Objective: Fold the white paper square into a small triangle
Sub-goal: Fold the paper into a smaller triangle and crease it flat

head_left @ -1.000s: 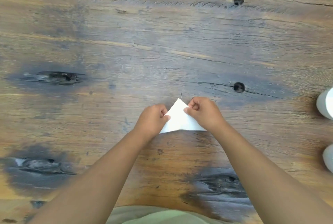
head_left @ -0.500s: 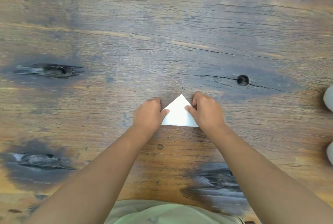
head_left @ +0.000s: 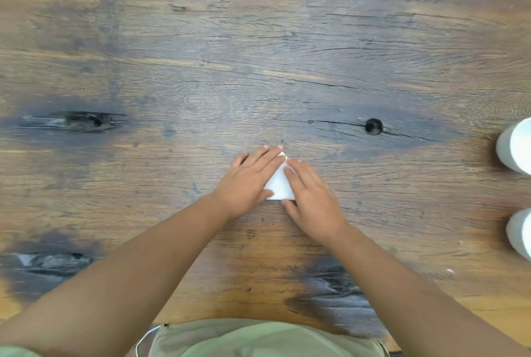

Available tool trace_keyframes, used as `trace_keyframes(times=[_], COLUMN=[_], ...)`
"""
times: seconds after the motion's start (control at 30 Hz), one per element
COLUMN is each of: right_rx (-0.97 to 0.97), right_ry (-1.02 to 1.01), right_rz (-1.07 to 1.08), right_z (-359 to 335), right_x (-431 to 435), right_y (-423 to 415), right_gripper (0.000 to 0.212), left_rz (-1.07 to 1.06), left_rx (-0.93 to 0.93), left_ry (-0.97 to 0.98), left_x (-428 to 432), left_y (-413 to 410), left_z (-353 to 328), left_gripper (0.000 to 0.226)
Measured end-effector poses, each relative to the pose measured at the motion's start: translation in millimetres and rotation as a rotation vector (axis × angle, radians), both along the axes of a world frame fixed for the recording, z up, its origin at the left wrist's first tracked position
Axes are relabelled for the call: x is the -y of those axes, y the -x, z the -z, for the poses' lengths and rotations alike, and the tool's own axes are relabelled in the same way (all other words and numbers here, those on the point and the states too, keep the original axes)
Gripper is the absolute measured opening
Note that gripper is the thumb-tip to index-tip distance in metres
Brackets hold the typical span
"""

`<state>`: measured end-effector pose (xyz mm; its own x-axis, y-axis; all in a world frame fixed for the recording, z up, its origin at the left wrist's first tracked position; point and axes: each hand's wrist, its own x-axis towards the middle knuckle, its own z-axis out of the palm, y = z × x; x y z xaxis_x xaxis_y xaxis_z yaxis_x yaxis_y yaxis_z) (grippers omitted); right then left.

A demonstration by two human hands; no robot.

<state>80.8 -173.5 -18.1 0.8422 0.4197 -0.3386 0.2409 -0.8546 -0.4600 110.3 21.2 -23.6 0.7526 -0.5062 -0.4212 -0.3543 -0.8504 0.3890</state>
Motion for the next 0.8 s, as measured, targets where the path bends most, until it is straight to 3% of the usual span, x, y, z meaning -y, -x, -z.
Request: trace_keyframes(times=[0.23, 0.8], right_rx=[-0.012, -0.107], right_ry=[0.116, 0.190], right_rz=[-0.089, 0.001], right_z=[12.5, 0.8], right_x=[-1.0, 70.9], right_y=[8.3, 97.5], right_gripper=[0.086, 0.078], left_rz=[0.090, 0.077], left_rx=[0.019, -0.036], left_ry=[-0.080, -0.105], left_x=[-3.5, -1.2], left_y=[3.6, 1.9], left_z=[6.9, 3.8], left_gripper=[0.084, 0.086])
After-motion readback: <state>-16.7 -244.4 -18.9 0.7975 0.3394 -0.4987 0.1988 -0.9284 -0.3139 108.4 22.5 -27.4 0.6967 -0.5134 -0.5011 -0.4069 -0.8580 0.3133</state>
